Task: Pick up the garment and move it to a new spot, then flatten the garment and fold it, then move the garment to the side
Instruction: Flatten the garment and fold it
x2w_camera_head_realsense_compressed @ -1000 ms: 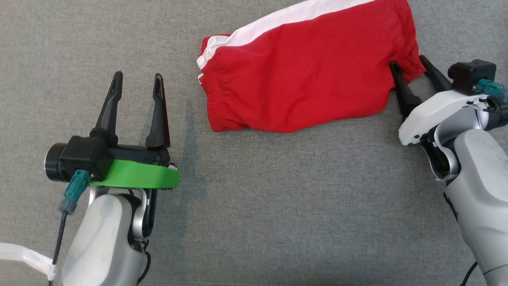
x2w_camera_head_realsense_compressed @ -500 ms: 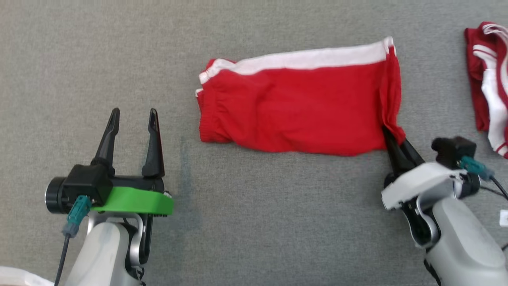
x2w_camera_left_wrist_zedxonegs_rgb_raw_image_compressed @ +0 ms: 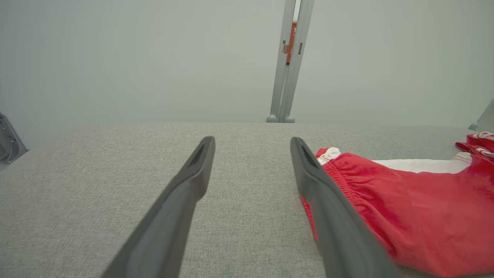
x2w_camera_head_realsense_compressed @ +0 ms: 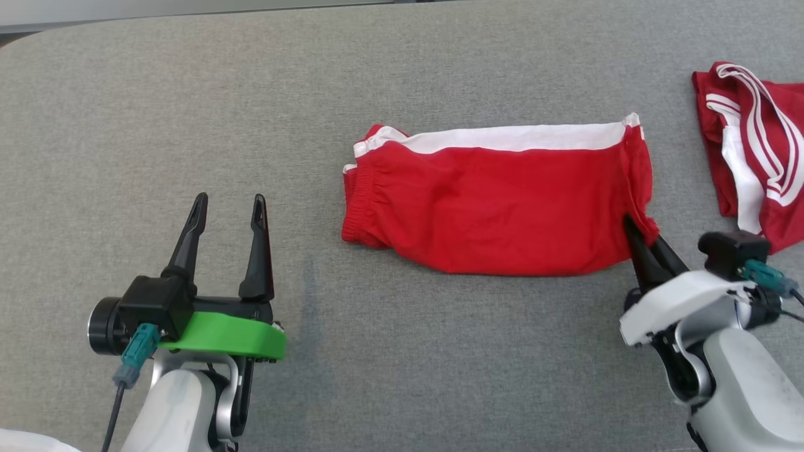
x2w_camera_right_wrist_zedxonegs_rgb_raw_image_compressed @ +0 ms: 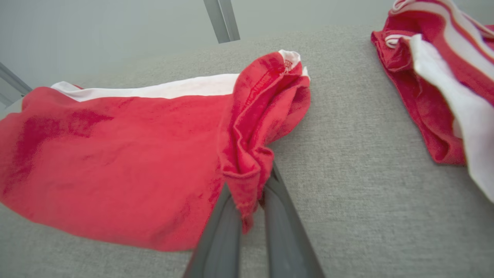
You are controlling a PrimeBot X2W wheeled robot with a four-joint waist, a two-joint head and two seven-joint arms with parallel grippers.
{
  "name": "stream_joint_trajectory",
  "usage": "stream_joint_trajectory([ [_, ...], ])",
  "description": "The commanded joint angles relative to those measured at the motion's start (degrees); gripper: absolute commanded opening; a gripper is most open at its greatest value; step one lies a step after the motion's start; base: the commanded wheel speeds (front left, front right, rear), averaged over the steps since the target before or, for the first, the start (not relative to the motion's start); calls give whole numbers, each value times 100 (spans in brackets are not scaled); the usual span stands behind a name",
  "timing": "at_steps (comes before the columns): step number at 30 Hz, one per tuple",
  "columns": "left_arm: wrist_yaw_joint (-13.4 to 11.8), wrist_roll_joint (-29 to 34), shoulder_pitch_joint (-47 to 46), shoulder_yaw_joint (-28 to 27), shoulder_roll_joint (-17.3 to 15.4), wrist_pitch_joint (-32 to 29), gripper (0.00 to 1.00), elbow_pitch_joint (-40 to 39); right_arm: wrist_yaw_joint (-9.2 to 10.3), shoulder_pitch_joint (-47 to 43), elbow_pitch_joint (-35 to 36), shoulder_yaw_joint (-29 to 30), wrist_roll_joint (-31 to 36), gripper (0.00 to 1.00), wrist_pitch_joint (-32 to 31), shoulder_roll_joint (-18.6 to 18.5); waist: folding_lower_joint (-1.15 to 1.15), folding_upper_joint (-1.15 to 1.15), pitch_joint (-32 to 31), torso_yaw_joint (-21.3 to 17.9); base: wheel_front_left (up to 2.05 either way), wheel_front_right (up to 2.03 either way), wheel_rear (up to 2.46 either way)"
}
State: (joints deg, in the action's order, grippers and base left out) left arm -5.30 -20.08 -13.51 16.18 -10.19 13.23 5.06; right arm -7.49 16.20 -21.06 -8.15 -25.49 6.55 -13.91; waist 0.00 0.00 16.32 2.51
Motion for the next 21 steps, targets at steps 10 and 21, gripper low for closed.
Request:
stream_joint_trajectory([
  [10, -8, -35, -98, 48, 50, 57, 100, 70, 0, 1259, 680, -1676, 210, 0, -683, 618, 0, 0, -49, 378, 0, 0, 0],
  [21, 12, -100, -59, 68, 157, 137, 100, 238, 0, 1504, -100, -2801, 64, 100, -243, 923, 0, 0, -45, 581, 0, 0, 0],
])
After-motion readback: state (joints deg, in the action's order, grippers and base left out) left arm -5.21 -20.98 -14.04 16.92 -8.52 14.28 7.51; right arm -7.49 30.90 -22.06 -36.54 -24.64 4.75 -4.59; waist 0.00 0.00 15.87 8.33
